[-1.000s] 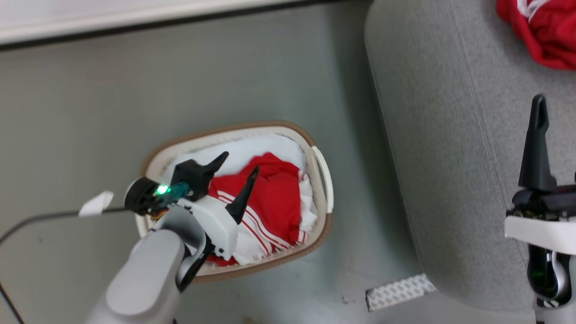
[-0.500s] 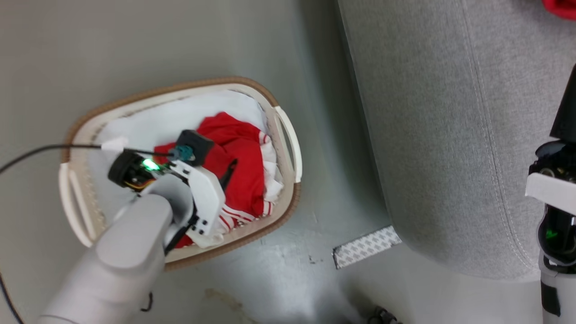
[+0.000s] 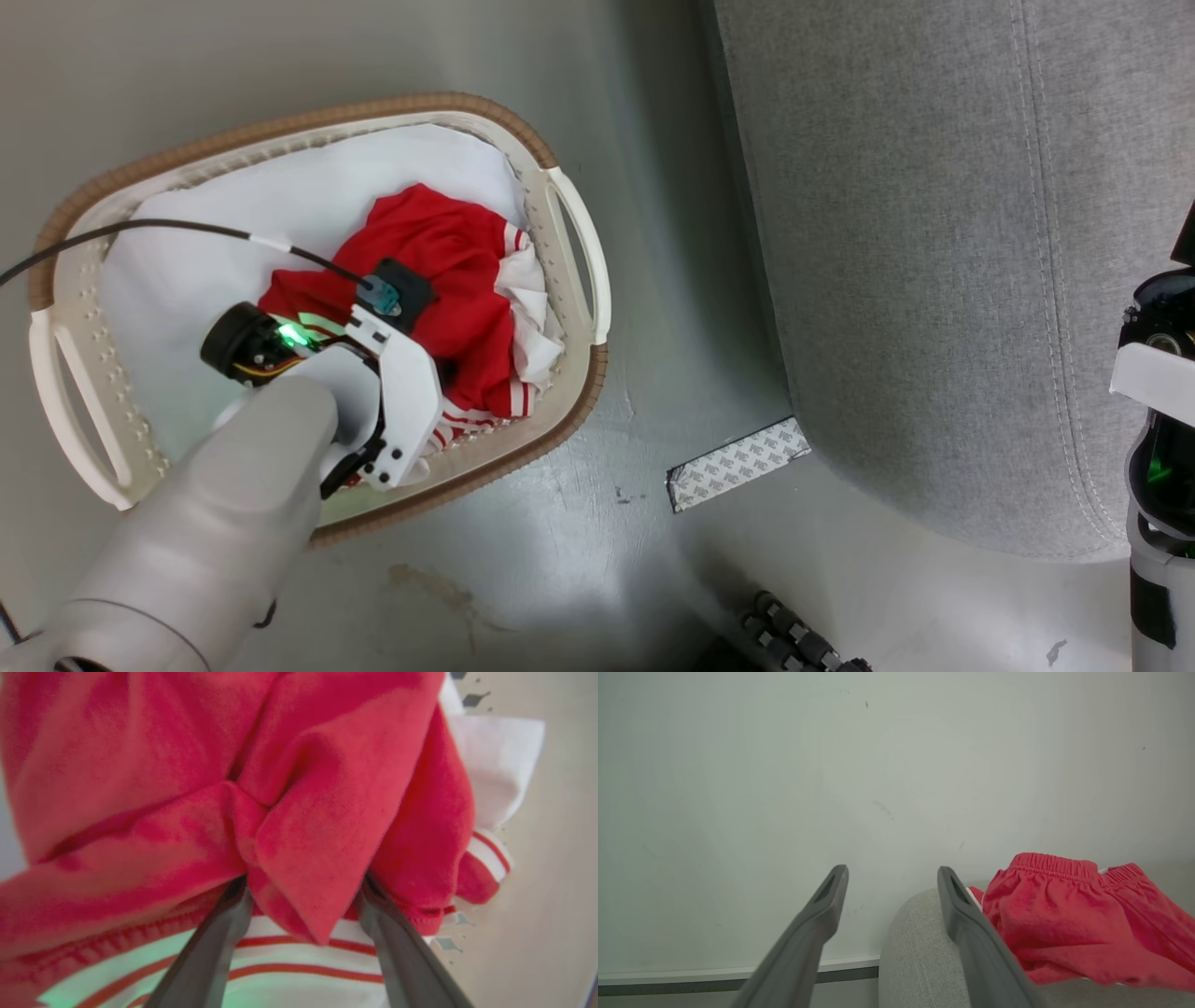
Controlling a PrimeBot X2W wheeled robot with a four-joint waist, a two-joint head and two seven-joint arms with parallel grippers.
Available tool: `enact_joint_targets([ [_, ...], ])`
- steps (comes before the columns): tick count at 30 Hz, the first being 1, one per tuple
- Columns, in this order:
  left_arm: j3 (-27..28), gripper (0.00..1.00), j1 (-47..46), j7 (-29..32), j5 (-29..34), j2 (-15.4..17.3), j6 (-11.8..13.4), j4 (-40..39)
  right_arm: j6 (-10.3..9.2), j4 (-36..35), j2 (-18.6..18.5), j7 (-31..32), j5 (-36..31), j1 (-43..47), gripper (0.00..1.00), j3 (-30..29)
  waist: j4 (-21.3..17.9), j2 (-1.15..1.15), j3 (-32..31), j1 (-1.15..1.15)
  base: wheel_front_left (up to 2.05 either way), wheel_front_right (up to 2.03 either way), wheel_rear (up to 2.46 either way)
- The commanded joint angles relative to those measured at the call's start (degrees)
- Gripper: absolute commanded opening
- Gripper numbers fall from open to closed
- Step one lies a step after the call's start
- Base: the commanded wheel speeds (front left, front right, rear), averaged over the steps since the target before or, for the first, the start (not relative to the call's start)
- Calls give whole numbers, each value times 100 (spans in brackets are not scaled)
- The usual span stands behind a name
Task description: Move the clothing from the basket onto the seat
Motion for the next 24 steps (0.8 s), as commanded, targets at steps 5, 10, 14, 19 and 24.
enact_joint_targets([
  [5, -354, 100, -106, 35, -302, 100, 15, 140, -13, -13, 21, 5, -7, 77, 100, -4, 17, 0, 32, 0, 0, 0, 0],
  [10, -669, 0, -249, -166, -585, 158, 15, 63, -13, 34, 21, 5, 3, 67, 100, 3, 9, 0, 31, 0, 0, 0, 0],
  [14, -793, 0, -303, -420, -843, 224, 15, 86, -13, 128, 20, 4, 27, -7, 100, 64, -37, 0, -69, 0, 0, 0, 0],
  [19, -893, 0, -110, -847, -1120, 151, 15, 118, -13, 210, 19, 4, -75, -102, 100, 117, -65, 0, -470, 0, 0, 0, 0],
  [24, -1024, 0, 126, -1295, -1393, -172, 14, 95, -13, 305, 18, 5, -357, 124, 100, 8, 205, 0, -1176, 0, 0, 0, 0],
])
